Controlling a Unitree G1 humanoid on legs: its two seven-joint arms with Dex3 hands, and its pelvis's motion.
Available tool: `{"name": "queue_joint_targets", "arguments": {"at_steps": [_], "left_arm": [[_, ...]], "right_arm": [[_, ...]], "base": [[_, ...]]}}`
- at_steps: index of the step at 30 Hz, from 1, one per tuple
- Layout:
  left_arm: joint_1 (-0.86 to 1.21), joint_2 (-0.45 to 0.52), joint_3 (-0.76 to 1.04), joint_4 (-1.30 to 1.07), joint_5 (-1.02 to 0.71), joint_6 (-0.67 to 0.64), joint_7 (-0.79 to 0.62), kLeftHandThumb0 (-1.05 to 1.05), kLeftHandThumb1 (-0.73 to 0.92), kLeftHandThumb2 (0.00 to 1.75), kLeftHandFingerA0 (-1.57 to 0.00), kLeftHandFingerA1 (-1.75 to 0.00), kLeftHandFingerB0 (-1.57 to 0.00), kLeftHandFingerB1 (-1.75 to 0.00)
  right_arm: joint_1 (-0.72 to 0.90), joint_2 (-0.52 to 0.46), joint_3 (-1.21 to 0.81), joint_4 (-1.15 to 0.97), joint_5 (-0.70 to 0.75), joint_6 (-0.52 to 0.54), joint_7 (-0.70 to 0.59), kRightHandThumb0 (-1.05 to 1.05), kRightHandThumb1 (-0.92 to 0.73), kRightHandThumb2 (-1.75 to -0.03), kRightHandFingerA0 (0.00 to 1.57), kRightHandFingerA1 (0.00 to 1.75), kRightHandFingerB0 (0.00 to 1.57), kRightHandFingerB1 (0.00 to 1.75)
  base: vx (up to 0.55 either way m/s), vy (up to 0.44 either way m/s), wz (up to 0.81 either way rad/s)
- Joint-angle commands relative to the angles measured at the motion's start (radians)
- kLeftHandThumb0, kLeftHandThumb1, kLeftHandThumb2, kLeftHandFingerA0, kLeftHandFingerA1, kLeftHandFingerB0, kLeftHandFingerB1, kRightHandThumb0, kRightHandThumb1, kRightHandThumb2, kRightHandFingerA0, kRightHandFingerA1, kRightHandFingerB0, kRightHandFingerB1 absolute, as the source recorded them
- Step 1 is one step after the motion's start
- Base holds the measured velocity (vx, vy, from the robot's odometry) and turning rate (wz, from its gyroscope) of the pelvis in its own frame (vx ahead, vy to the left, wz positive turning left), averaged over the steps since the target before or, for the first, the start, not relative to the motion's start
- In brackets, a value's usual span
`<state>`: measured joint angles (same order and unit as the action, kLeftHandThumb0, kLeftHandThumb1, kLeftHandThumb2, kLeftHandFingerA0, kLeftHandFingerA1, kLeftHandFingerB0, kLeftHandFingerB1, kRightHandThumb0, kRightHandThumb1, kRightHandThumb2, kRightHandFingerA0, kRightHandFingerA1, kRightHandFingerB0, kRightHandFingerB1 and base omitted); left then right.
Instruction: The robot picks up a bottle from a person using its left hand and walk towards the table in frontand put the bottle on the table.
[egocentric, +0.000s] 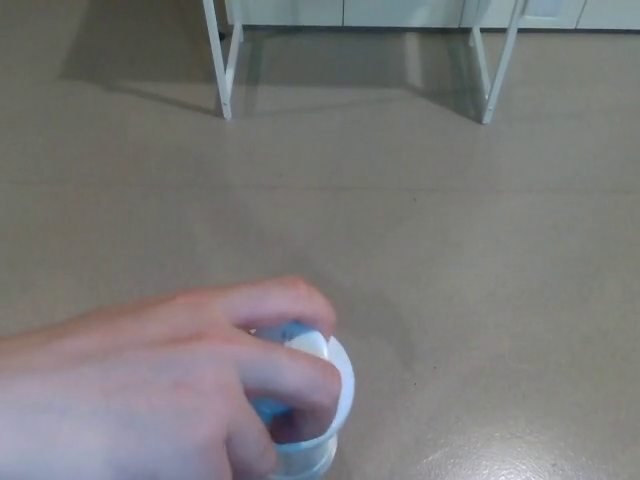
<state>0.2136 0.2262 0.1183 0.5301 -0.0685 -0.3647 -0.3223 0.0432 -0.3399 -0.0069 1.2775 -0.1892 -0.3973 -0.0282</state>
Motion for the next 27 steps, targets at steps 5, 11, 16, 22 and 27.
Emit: {"name": "queue_joint_targets", "arguments": {"at_steps": [5,11,16,22,27], "left_arm": [[0.283,0.157,-0.139,-0.87,-0.231,0.018,-0.246,-0.77,0.29,0.51,-0.16,-0.74,0.0,-0.67],[0.289,0.146,-0.179,-0.948,-0.199,0.042,-0.226,-0.83,0.26,0.58,-0.14,-0.78,0.0,-0.56],[0.224,0.145,-0.202,-0.991,-0.181,0.087,-0.207,-0.85,0.32,0.52,-0.13,-0.82,0.0,-0.6],[0.143,0.144,-0.256,-1.058,-0.157,0.173,-0.185,-0.86,0.34,0.53,-0.19,-0.75,0.0,-0.62],[0.098,0.14,-0.304,-1.115,-0.137,0.235,-0.16,-0.83,0.33,0.52,-0.2,-0.7,-0.03,-0.62]], "right_arm": [[0.02,0.009,0.002,0.003,0.002,0.02,-0.011,-0.6,-0.73,-0.63,0.53,0.42,0.44,0.37],[0.039,0.004,0.009,0.008,-0.006,0.007,-0.005,-0.6,-0.74,-0.61,0.56,0.42,0.44,0.35],[0.029,0.012,0.021,0.003,-0.017,0.012,-0.015,-0.65,-0.68,-0.67,0.51,0.45,0.38,0.38],[0.014,0.015,0.027,0.007,-0.012,0.027,-0.002,-0.62,-0.6,-0.93,0.46,0.56,0.35,0.5],[0.009,0.007,0.037,-0.002,-0.014,0.03,-0.001,-0.6,-0.75,-0.63,0.57,0.44,0.41,0.36]], "base": [[0.0,0.0,0.0],[0.0,0.0,0.0],[0.0,0.0,0.0],[0.0,0.0,0.0],[0.0,0.0,0.0]]}}
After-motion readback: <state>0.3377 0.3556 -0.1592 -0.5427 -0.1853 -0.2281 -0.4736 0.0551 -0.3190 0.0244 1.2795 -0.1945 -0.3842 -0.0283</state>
